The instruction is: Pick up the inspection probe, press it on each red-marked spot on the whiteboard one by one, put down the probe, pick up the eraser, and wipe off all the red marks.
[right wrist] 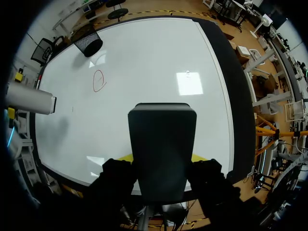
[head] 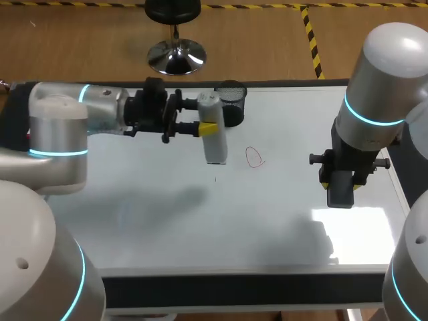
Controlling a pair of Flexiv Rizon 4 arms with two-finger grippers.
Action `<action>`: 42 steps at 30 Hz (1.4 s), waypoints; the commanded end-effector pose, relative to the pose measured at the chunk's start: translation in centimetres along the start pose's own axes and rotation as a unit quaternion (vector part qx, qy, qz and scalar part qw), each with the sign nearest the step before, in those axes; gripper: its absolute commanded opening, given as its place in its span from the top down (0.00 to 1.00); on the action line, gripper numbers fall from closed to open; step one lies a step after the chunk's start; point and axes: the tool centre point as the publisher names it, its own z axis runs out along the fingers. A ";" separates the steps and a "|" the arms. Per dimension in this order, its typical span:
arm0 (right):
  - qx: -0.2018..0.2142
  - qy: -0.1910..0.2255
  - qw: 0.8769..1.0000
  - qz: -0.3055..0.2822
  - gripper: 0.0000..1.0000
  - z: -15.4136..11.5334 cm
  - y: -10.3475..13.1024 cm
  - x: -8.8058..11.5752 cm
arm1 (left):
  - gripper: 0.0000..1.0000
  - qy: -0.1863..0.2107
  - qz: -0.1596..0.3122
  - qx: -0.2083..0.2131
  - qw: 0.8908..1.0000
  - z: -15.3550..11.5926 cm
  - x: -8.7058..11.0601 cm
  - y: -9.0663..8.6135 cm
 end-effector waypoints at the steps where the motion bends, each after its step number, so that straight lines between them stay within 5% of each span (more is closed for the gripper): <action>1: -0.001 0.002 1.000 -0.001 1.00 -0.1 -0.1 -0.2 | 1.00 0.011 0.000 0.003 1.000 1.8 -0.9 0.0; 26: -0.001 0.002 1.000 -0.001 1.00 -0.1 -0.1 -0.2 | 1.00 0.011 0.011 -0.004 1.000 7.5 -4.4 0.9; 42: -0.001 0.002 1.000 -0.001 1.00 -0.1 -0.1 -0.2 | 1.00 0.001 0.020 -0.005 1.000 8.7 -6.8 0.5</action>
